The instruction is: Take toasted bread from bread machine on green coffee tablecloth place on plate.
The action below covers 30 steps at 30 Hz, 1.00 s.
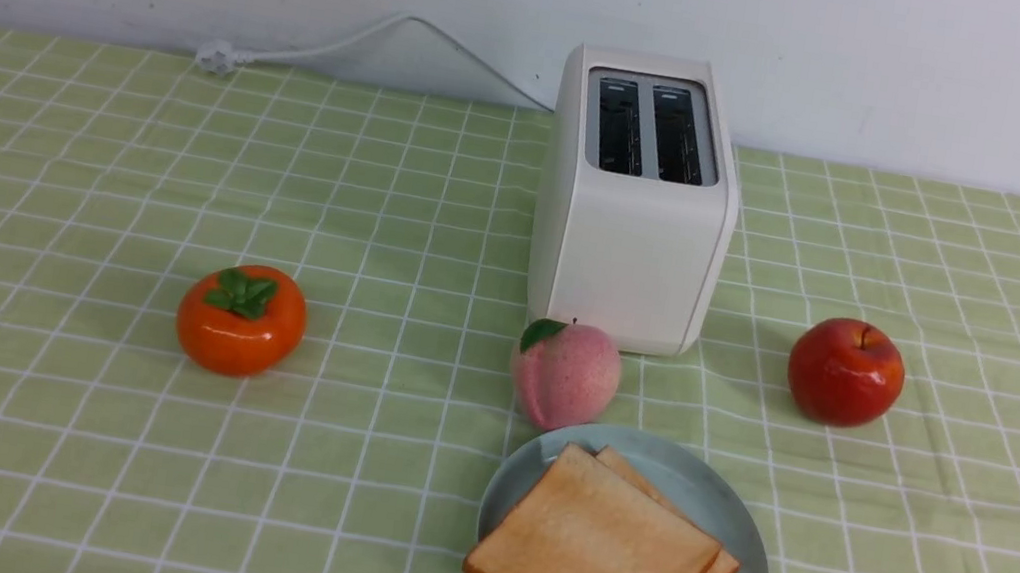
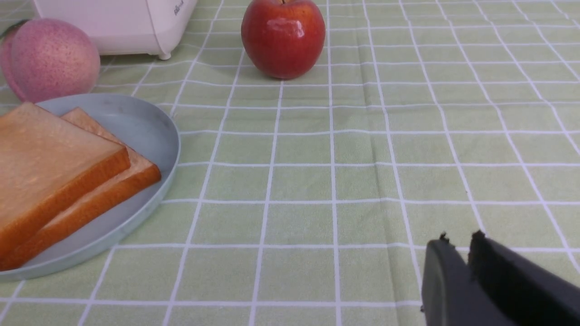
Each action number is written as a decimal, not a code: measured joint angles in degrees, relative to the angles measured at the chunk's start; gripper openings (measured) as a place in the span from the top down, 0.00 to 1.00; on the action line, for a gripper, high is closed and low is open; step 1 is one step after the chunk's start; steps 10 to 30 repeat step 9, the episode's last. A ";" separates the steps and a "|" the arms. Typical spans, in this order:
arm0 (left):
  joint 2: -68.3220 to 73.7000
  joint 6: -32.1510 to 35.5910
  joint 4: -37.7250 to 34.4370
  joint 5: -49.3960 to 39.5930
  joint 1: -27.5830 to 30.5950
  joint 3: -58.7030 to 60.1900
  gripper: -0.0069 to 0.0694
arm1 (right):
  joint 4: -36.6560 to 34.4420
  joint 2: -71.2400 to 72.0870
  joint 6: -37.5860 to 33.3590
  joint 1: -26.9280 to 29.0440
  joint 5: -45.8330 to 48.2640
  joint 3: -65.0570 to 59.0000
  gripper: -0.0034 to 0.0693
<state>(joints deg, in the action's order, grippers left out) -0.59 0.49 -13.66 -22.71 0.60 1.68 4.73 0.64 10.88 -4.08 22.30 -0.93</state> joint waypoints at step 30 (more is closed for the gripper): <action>0.00 0.00 0.05 0.00 0.00 0.00 0.88 | 0.00 0.00 0.00 0.00 0.00 0.00 0.82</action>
